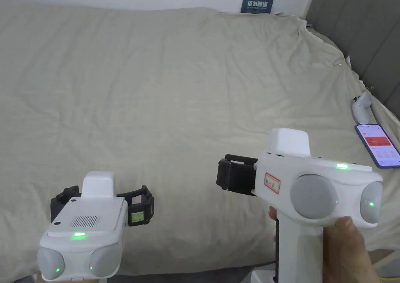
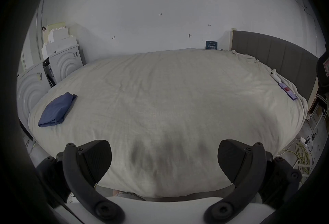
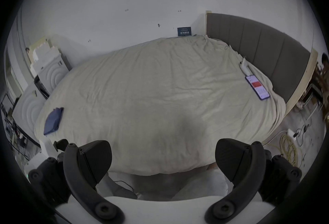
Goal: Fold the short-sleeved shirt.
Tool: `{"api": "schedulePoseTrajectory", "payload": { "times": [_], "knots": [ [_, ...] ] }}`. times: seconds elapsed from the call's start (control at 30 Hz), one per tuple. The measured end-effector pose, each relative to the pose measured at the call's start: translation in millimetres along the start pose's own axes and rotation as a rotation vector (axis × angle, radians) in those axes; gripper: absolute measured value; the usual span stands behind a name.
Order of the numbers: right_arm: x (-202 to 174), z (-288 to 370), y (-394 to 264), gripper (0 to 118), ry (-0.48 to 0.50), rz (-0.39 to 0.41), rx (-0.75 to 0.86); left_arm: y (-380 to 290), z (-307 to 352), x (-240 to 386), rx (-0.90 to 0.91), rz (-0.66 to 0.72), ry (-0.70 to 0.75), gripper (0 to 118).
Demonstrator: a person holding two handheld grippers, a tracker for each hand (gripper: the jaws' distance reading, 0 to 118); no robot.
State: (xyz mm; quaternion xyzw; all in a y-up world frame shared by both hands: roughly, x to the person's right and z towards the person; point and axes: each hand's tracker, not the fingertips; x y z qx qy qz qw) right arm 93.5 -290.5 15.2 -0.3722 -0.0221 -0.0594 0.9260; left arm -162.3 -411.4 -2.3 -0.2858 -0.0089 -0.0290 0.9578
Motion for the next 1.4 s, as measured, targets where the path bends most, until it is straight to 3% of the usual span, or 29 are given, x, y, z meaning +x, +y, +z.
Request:
{"api": "schedulePoseTrajectory", "payload": {
  "times": [0.1, 0.17, 0.27, 0.33, 0.47, 0.6, 0.67, 0.73, 0.87, 1.0, 1.1, 1.2, 1.33, 1.4],
  "knots": [
    [6, -9, 4, 115, -0.006, -0.01, -0.05, 2, -2, 0, 0.011, 0.026, -0.012, 118],
    [4, -10, 4, 115, 0.009, -0.092, -0.051, 2, -4, 0, 0.02, 0.022, -0.013, 118],
    [2, -14, -7, 115, 0.006, -0.096, -0.021, 0, -9, -1, 0.008, 0.032, -0.011, 118],
    [3, -26, -19, 115, 0.005, -0.085, -0.033, -2, -16, -4, -0.026, 0.073, -0.022, 118],
    [3, -68, -46, 115, -0.021, -0.003, -0.215, -2, -32, -7, -0.087, 0.141, -0.026, 118],
    [24, -113, -47, 115, -0.004, -0.131, -0.272, 13, -59, -13, -0.111, 0.151, -0.036, 118],
    [37, -133, -33, 115, -0.04, -0.198, -0.261, 28, -82, -15, -0.117, 0.137, -0.035, 118],
    [47, -154, -13, 115, -0.088, -0.171, -0.204, 46, -109, -19, -0.107, 0.111, -0.013, 118],
    [59, -211, 39, 115, -0.232, -0.005, -0.065, 90, -172, -28, -0.065, 0.107, 0.061, 118],
    [70, -276, 79, 115, -0.288, 0.055, -0.033, 123, -232, -37, -0.082, 0.141, 0.116, 118],
    [81, -314, 100, 115, -0.296, 0.039, -0.051, 143, -271, -40, -0.159, 0.178, 0.137, 118],
    [92, -336, 113, 115, -0.275, -0.027, -0.042, 152, -297, -42, -0.181, 0.197, 0.151, 118],
    [99, -366, 111, 116, -0.323, -0.011, -0.07, 137, -324, -41, -0.293, 0.224, 0.188, 118],
    [103, -369, 106, 118, -0.297, -0.048, -0.072, 142, -321, -43, -0.271, 0.236, 0.18, 118]
  ]
}}
